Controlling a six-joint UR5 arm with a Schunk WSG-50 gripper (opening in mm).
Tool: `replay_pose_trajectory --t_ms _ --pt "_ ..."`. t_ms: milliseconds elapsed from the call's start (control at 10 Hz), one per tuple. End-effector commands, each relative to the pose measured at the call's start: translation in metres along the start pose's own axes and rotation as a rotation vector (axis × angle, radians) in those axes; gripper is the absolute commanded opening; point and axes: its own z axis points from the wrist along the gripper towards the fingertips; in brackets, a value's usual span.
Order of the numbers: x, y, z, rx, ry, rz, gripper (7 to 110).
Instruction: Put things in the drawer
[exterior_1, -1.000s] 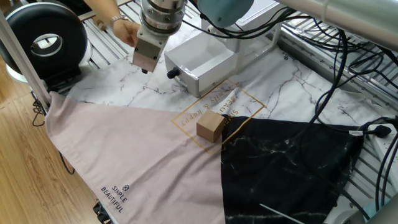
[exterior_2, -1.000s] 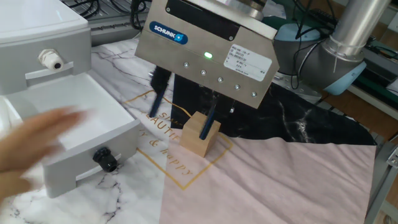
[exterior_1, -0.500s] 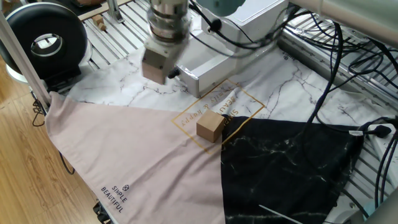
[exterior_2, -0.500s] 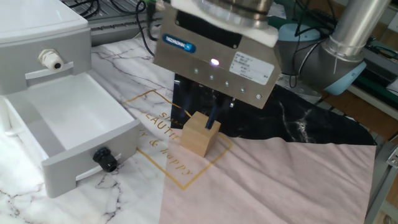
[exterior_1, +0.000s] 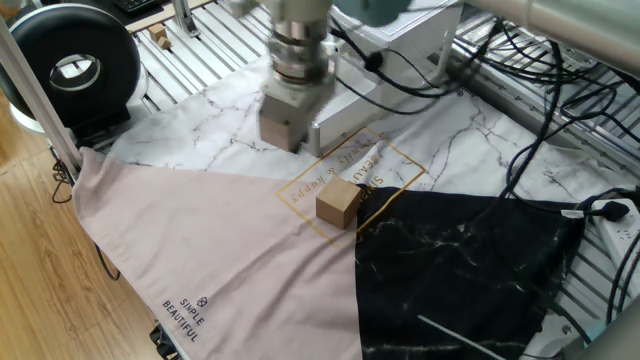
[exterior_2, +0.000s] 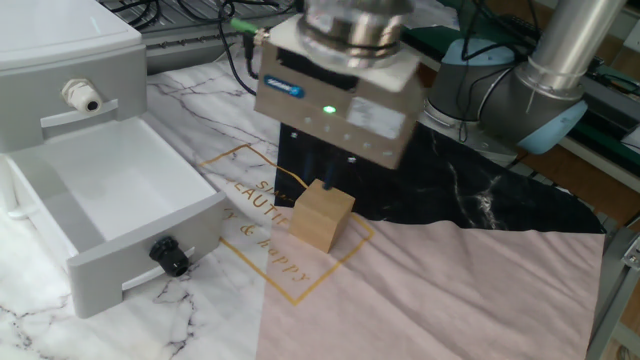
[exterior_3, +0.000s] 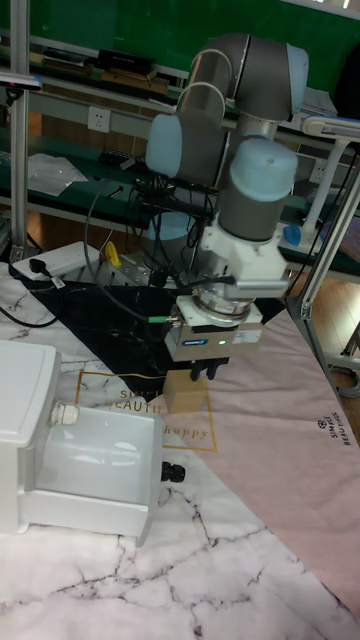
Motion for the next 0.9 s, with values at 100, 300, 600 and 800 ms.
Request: replay_pose_trajectory --t_ms 100,300,600,800 --pt "0.030 0.010 0.052 -0.026 0.006 0.048 44" --pt "0.037 0.013 0.053 -0.033 0.027 0.105 66" --pt "0.035 0.021 0.050 -0.056 0.006 0.110 66" --pt "0.037 0.015 0.063 -0.027 0.011 0.109 66"
